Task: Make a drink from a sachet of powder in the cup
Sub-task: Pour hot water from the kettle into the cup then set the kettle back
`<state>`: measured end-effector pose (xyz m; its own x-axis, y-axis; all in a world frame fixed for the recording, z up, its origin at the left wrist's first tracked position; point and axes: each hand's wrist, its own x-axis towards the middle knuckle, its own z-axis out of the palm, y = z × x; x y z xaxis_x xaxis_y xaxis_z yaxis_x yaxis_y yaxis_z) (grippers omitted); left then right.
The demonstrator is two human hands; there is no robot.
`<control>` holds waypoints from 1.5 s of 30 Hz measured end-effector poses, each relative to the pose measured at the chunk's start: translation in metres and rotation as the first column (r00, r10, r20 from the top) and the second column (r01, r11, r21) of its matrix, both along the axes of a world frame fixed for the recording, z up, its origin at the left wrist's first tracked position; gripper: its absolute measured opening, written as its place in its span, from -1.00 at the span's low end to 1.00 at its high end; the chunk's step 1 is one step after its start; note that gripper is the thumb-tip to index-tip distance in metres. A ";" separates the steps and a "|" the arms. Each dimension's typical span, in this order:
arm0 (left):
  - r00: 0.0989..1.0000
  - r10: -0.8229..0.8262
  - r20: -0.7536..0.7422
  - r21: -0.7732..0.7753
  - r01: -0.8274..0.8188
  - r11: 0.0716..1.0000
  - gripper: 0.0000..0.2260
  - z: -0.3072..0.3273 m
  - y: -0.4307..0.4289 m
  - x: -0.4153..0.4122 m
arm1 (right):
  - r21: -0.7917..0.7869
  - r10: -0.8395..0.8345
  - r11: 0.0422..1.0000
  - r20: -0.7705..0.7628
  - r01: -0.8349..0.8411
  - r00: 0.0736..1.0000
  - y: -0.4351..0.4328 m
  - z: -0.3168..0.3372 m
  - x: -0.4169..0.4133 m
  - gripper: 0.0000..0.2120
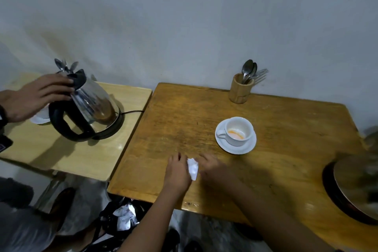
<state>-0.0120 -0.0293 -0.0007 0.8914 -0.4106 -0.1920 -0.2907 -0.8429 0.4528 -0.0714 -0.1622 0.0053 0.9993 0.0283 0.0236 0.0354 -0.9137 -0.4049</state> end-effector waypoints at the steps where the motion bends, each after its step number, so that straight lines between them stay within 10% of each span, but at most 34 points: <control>1: 1.000 0.010 0.010 0.015 -0.010 1.000 -0.66 0.006 -0.007 0.002 | -0.001 -0.033 0.999 0.034 0.033 0.999 -0.007 0.007 -0.002 -0.67; 9: 0.999 0.031 -0.041 -0.286 -0.042 0.957 -0.78 0.040 -0.092 0.031 | 0.174 -0.542 0.840 0.244 0.513 0.804 -0.117 0.110 -0.048 -0.68; 19: 0.977 0.056 -0.204 -0.445 -0.144 0.884 -0.71 0.017 -0.154 0.034 | 0.323 -0.836 0.386 0.518 0.864 0.180 -0.217 0.182 -0.182 -0.76; 27: 0.943 0.199 -0.269 -0.459 -0.306 0.834 -0.67 0.005 -0.161 0.029 | 0.704 -0.930 -0.208 0.072 0.679 -0.360 -0.253 0.149 -0.250 -0.70; 45: 0.961 0.192 -0.199 -0.416 -0.261 0.871 -0.68 0.007 -0.157 0.023 | 0.861 -0.860 -0.437 -0.314 0.261 -0.402 -0.231 0.118 -0.266 -0.70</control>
